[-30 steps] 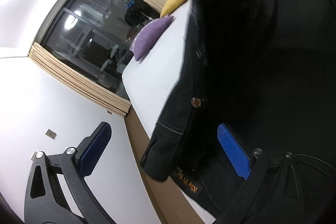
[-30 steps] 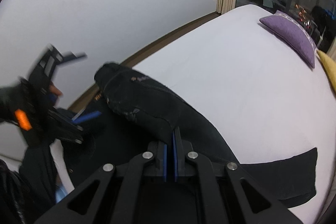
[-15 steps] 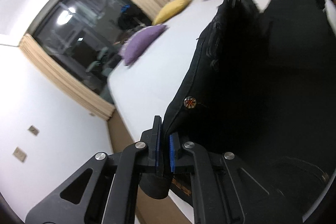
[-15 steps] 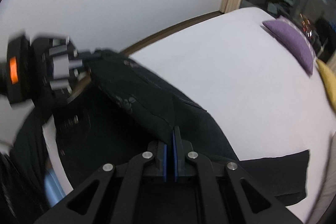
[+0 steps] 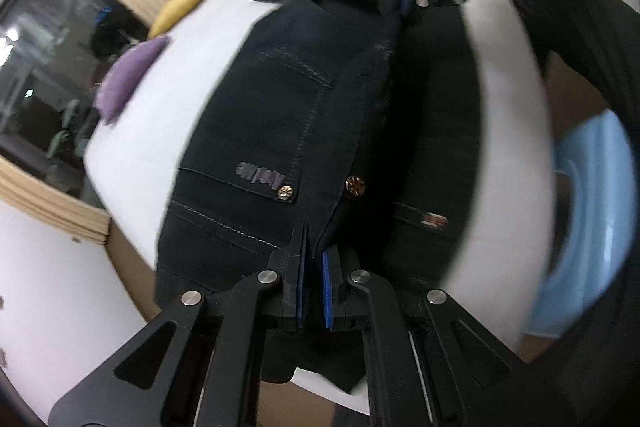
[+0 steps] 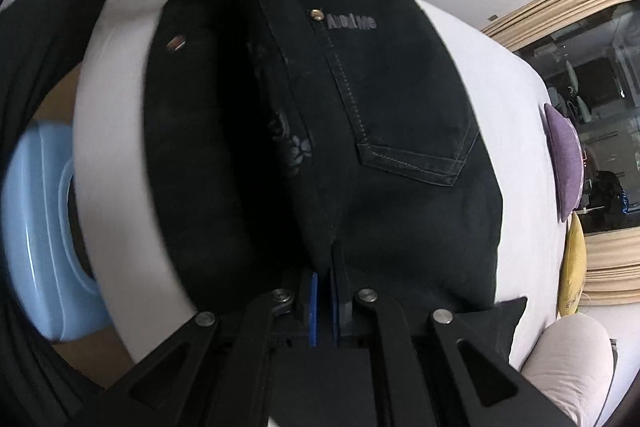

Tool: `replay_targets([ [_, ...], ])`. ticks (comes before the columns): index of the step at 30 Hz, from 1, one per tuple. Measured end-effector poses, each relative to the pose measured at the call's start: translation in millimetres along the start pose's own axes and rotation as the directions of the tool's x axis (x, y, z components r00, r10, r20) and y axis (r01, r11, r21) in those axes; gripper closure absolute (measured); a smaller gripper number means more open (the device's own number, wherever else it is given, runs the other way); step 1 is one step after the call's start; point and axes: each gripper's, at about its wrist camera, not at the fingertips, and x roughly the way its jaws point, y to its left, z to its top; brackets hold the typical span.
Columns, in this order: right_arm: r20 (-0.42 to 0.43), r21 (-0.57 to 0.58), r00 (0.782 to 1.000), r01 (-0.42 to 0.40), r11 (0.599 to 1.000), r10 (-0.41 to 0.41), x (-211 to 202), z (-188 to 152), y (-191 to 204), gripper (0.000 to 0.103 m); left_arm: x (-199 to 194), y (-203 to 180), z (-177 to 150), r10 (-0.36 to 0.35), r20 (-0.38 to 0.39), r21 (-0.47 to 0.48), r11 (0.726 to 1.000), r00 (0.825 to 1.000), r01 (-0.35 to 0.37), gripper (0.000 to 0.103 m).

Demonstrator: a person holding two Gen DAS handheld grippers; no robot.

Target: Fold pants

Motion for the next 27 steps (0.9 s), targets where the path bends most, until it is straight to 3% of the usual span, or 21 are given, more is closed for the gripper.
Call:
replay_targets([
  [5, -0.024, -0.027, 1.000, 0.006, 1.000, -0.006, 2, -10, 18, 0.097, -6, -21, -6, -0.047, -0.016, 0.038, 0.998, 0.999, 0.047, 0.098],
  [12, -0.050, -0.021, 0.998, 0.044, 0.999, -0.045, 4, -13, 34, 0.097, -2, -8, 11, -0.078, -0.028, 0.022, 0.997, 0.997, 0.079, 0.098],
  [17, -0.074, -0.028, 0.995, 0.058, 0.998, -0.060, 19, -12, 43, 0.094, -5, -22, -16, -0.055, -0.050, 0.009, 0.998, 0.997, 0.055, 0.096],
  [20, -0.081, 0.034, 0.995, 0.064, 0.997, -0.061, 26, -11, 42, 0.094, -9, -25, -20, -0.028, -0.065, 0.004, 1.000, 0.997, 0.028, 0.093],
  [23, -0.081, 0.122, 0.995, 0.062, 0.991, -0.052, 24, -14, 36, 0.092, -31, -17, -20, -0.111, -0.130, -0.013, 0.994, 0.985, 0.110, 0.082],
  [27, -0.068, 0.197, 0.996, 0.070, 0.978, -0.058, 24, -18, 35, 0.086, -60, 0, -21, -0.226, -0.197, -0.087, 0.973, 0.954, 0.212, 0.081],
])
